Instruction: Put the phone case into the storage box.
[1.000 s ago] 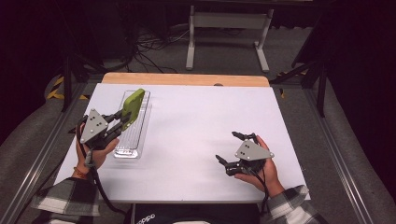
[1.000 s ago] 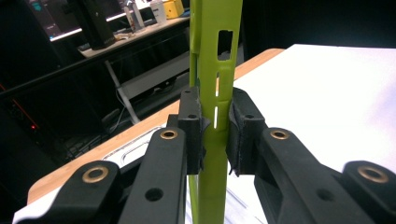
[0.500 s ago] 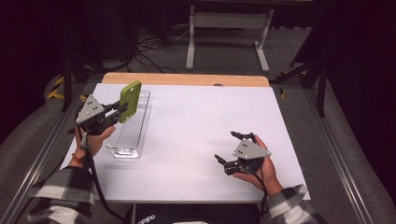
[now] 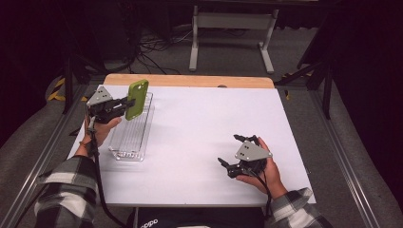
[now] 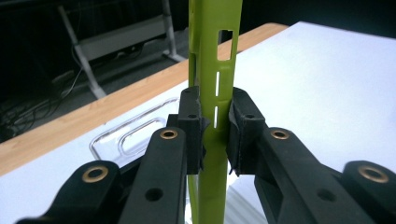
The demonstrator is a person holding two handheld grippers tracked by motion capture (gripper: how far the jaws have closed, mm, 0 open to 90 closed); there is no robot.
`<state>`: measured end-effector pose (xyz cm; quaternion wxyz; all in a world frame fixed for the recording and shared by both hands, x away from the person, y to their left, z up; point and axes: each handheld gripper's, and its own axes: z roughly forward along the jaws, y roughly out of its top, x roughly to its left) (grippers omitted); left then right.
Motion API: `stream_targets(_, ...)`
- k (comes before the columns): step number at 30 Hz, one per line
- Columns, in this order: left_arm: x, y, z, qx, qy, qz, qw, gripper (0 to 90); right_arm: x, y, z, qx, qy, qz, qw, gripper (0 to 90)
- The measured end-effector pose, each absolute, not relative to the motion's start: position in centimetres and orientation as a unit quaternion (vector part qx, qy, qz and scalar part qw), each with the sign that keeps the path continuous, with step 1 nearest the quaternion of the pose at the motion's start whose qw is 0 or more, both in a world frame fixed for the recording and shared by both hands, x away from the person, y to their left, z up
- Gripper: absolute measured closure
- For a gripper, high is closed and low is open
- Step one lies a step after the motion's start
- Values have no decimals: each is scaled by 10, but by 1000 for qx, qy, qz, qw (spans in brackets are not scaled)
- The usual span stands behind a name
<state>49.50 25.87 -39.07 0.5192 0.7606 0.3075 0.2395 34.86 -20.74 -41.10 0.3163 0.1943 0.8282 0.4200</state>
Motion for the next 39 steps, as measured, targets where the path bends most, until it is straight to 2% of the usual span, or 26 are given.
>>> stream_targets(14,521,255,-410,787,317,225,479,781,350,-204,-415,190,838,407,311,103)
stream_targets(22,526,262,-412,783,321,210,489,781,351,-203,-418,188,843,397,309,103)
stream_targets(39,547,265,-419,790,363,254,424,776,350,-202,-419,178,852,376,318,103)
